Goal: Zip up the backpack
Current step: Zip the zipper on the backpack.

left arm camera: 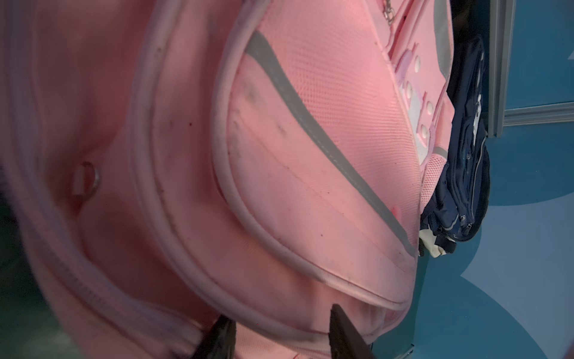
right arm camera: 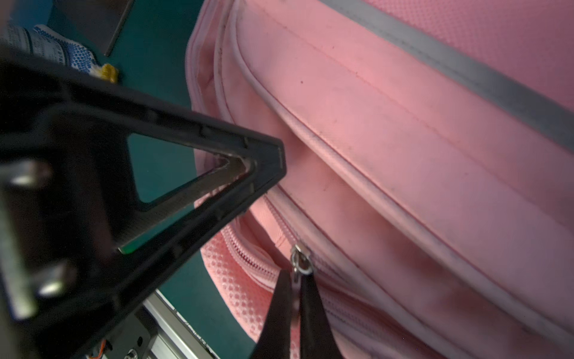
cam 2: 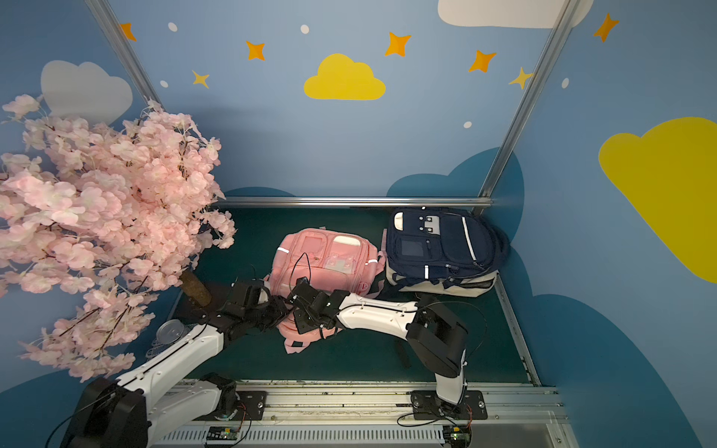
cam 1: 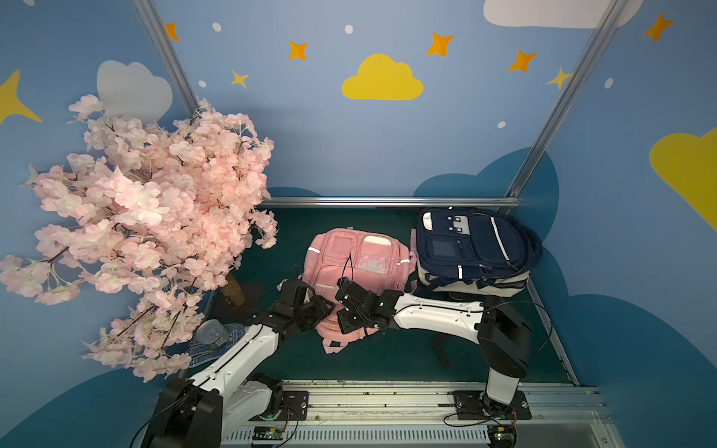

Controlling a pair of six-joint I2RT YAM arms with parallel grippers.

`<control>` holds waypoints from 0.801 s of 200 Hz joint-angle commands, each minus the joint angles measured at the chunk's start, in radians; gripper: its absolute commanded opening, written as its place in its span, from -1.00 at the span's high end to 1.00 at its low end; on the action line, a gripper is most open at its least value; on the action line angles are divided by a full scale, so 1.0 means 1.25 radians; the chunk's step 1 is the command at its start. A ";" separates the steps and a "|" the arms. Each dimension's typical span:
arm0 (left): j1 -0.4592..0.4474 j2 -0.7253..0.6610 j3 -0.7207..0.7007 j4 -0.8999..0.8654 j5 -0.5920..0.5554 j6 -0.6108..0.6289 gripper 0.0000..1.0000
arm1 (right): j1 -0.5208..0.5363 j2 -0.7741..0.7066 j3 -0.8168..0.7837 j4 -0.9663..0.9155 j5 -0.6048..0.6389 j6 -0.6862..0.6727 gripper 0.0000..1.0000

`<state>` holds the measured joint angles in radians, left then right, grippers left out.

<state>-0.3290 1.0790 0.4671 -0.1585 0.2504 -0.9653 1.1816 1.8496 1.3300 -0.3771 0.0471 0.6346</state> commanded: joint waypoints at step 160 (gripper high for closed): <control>0.098 0.014 0.085 -0.047 -0.041 0.081 0.66 | -0.056 -0.137 -0.163 0.018 0.030 0.013 1.00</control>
<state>-0.2199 1.1122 0.5701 -0.2390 0.2440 -0.8879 1.1023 1.6878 1.0935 -0.3195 0.0807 0.6579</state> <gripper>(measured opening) 0.098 0.055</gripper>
